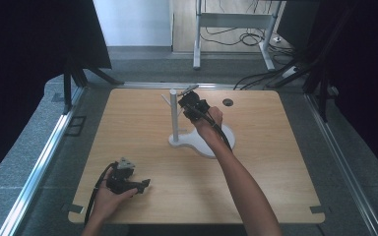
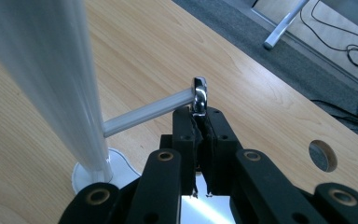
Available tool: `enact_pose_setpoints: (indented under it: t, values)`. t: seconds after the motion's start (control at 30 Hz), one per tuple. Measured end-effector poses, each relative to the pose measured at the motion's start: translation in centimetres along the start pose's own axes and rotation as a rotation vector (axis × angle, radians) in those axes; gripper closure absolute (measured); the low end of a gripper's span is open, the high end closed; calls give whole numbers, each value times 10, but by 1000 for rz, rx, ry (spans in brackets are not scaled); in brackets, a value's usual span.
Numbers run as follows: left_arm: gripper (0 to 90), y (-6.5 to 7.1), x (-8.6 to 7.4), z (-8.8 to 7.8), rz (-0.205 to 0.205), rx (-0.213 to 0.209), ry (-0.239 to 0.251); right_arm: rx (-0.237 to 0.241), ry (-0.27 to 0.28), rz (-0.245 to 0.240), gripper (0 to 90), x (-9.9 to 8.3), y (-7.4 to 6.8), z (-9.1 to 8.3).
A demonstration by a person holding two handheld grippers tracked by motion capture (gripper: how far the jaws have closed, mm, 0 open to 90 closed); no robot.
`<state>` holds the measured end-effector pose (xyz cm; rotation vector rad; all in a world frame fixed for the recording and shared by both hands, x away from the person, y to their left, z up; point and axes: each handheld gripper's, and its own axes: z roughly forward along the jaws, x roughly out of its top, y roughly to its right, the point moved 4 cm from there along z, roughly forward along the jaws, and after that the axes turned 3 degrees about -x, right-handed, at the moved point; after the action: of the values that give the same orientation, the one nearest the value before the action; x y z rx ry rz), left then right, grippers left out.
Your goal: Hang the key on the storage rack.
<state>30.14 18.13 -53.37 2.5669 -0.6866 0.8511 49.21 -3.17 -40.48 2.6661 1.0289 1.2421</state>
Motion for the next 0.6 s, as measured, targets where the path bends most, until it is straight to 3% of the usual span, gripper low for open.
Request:
enact_pose_setpoints:
  t: [0.6]
  values:
    - [209, -1, -1, 2, -4, -1, -8, -42, 10, -33, 839, 0, -5, -2]
